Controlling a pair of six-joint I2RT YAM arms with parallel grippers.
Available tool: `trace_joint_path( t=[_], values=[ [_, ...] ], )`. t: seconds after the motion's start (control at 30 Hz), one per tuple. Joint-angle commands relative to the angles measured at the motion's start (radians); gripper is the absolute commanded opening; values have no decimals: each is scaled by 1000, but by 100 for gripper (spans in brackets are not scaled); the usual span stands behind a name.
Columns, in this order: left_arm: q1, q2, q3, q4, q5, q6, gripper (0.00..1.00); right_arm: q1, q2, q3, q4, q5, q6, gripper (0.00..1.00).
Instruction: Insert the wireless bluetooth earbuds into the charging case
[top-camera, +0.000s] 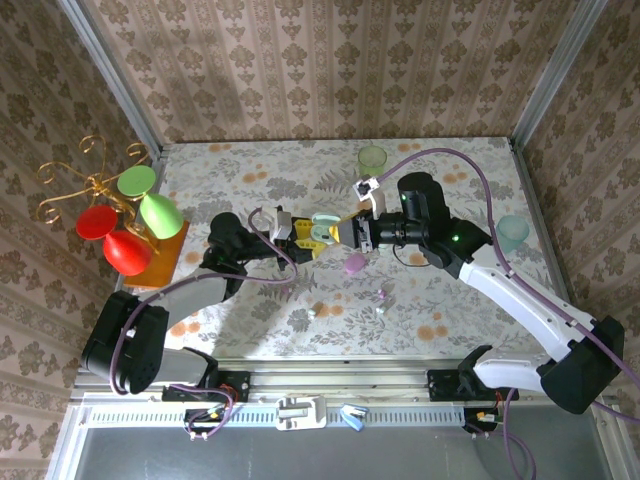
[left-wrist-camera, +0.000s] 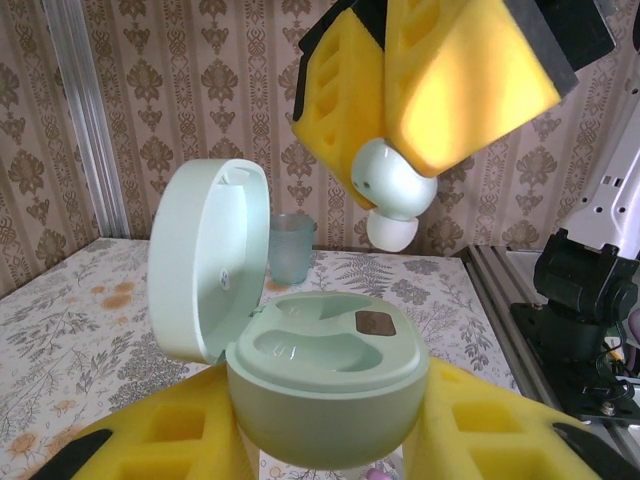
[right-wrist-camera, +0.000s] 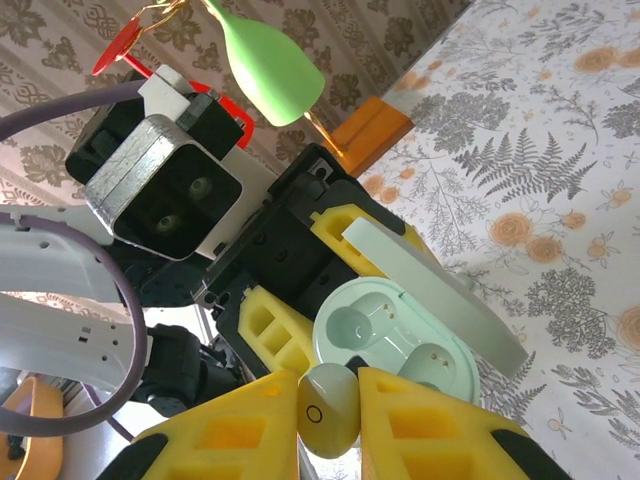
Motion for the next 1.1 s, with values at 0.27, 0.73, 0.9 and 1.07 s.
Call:
trace_joint_path(
  t=[0.27,0.73,0.9,1.07],
  values=[
    [-8,-10,26,25,14,3,30,7,42,2,-17,49,-24,18],
    [-7,-13,25,25,11,6,30,4,46,-1,-33,52,-27,19],
    [-7,-13,28,23,15,5,30,4,56,8,-38,56,-19,26],
    [-7,-12,29,23,16,5,30,5,52,21,-39,61,-14,30]
  ],
)
